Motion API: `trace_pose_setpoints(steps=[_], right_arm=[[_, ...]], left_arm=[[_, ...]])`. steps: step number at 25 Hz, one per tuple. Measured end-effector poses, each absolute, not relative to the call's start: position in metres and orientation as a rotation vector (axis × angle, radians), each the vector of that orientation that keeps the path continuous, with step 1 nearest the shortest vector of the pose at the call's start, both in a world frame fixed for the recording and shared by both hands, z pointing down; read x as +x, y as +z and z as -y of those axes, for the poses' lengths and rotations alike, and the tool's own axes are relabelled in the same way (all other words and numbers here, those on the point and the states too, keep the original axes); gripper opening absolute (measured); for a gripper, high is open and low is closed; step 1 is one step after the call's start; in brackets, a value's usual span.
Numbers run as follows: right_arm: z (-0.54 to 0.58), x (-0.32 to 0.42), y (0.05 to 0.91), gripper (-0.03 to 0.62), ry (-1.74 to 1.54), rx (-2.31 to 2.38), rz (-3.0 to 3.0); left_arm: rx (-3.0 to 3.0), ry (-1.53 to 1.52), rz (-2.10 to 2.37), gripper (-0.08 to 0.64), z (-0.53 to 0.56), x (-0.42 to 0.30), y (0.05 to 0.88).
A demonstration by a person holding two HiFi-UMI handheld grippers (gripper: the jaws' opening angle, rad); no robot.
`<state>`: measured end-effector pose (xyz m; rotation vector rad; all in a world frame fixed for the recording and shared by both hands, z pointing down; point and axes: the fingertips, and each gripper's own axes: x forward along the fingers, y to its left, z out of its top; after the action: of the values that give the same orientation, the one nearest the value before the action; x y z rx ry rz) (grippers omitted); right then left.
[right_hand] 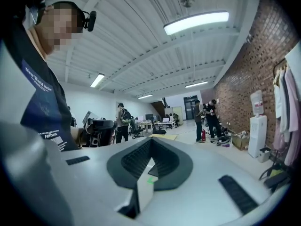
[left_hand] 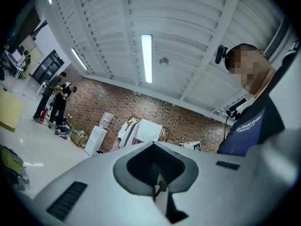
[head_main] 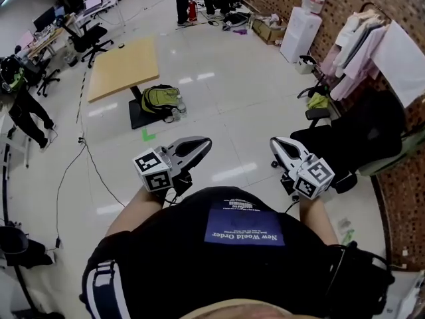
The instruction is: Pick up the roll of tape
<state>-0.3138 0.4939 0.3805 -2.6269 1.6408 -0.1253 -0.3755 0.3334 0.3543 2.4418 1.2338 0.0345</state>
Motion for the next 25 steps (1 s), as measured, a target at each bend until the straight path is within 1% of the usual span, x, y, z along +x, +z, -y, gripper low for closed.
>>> trace_pose_setpoints(steps=[3, 9, 15, 20, 25], right_arm=[[-0.500, -0.283, 0.386, -0.015, -0.148, -2.606, -1.654], [-0.482, -0.224, 0.401, -0.015, -0.208, -2.601, -1.625], [-0.425, -0.155, 0.395, -0.015, -0.155, -2.661, -1.593], [-0.364, -0.102, 0.377, -0.015, -0.142, -2.714, -1.495], [-0.317, -0.064, 0.393, -0.015, -0.209, -2.735, -1.406]], left_arm=[[2.475, 0.063, -1.226, 0.006, -0.340, -0.347, 0.359], [2.463, 0.062, -1.207, 0.006, -0.314, -0.291, 0.368], [2.457, 0.026, -1.263, 0.006, -0.252, -0.213, 0.368], [2.424, 0.062, -1.375, 0.006, -0.191, -0.148, 0.359], [2.396, 0.120, -1.440, 0.006, -0.143, -0.098, 0.366]])
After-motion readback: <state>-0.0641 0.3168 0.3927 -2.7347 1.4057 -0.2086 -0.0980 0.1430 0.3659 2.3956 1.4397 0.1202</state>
